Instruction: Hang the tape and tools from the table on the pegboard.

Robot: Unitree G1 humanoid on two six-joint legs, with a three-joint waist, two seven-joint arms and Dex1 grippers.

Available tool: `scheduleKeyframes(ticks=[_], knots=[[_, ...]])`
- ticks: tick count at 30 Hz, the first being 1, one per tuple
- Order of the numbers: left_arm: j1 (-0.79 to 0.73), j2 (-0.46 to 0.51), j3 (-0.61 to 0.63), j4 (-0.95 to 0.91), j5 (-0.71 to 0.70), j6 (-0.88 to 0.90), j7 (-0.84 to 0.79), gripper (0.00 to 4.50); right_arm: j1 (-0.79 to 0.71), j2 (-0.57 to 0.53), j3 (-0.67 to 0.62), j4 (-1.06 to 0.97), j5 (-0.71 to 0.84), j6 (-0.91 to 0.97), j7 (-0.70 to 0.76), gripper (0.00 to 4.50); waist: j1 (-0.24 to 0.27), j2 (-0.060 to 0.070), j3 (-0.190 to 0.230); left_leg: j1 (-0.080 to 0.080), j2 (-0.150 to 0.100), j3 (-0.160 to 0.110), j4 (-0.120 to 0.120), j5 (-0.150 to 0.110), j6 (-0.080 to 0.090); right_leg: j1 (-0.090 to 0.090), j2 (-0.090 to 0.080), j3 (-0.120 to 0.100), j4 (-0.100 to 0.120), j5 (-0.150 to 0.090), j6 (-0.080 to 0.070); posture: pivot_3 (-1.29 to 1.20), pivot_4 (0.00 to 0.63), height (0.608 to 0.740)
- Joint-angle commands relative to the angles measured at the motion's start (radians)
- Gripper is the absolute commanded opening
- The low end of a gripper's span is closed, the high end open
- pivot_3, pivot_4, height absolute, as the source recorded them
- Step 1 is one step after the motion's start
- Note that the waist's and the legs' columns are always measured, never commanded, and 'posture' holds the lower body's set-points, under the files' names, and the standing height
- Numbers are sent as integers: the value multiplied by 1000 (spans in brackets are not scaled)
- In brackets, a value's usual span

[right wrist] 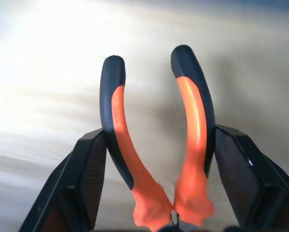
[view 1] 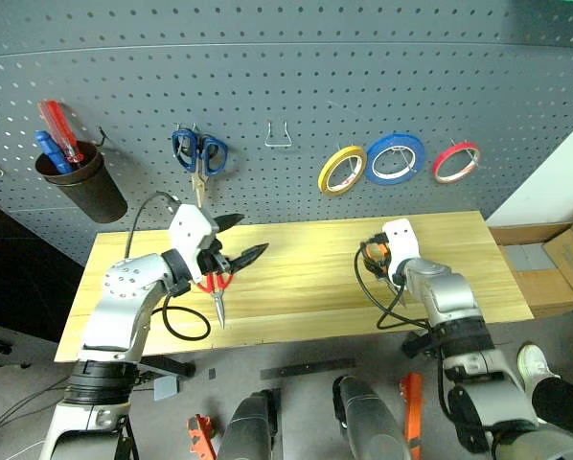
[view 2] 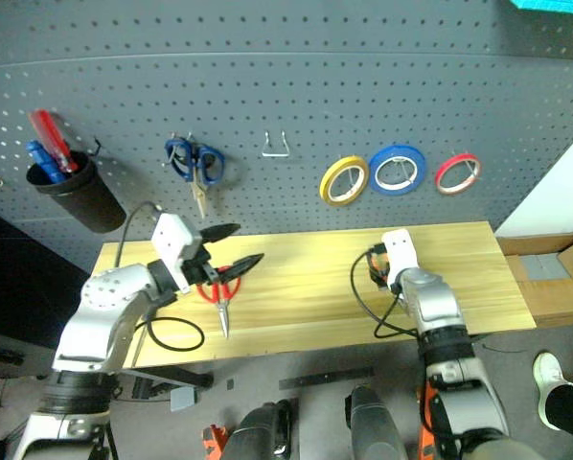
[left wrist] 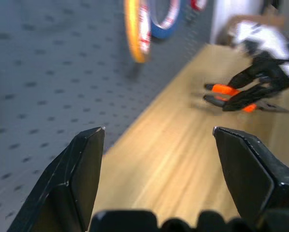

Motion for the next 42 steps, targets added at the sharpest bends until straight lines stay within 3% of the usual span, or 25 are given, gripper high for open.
scheduleKeyframes(ticks=[1, 4, 9, 14, 20, 32, 42], knots=[[24, 10, 88, -75, -61, 42, 45, 3838, -24, 83, 17, -365, 66, 158, -31, 2855, 2, 0, 0, 0, 0, 0, 0, 0, 0, -1, 0, 0, 1, 0, 0, -85, 172, 740], [46, 12, 130, -96, -79, 61, 77, 3838, -81, 155, 32, -489, 91, 228, -64, 2855, 8, 0, -3, 0, 0, -1, 0, 0, 0, -1, 0, -1, 1, 0, 0, -82, 170, 740], [36, 10, 172, -110, -95, 65, 121, 3838, -301, 232, -26, -380, 120, 158, -101, 2855, 25, -1, -9, 0, -1, -1, 0, 1, -2, -1, 0, -1, -1, 2, -2, -58, 154, 740], [12, -22, 191, -152, -125, 94, 192, 3838, -575, 279, -105, -64, 154, -88, -120, 2855, 32, -3, -17, 0, -1, -2, -1, 2, -3, 0, 0, -3, -3, 3, -3, -19, 140, 740], [21, -47, 159, -214, -134, 122, 235, 3838, -755, 313, -144, 238, 162, -396, -137, 2855, 34, -5, -22, -1, -1, -1, -4, 2, -3, -2, 0, -3, -5, 3, -3, 15, 136, 740], [-83, -99, 71, -177, -112, 114, 253, 3838, -789, 262, -89, 740, 45, -1049, -111, 2855, 57, -6, -24, -1, -1, -1, -3, 2, -3, -2, 1, -3, -4, 3, -3, 52, 150, 740], [-163, -135, 25, -105, -85, 70, 254, 3838, -842, 247, -130, 1028, 65, -1283, -124, 2854, 59, -6, -24, -1, -1, -1, -3, 2, -4, -2, 1, -3, -3, 4, -4, 78, 162, 740]])
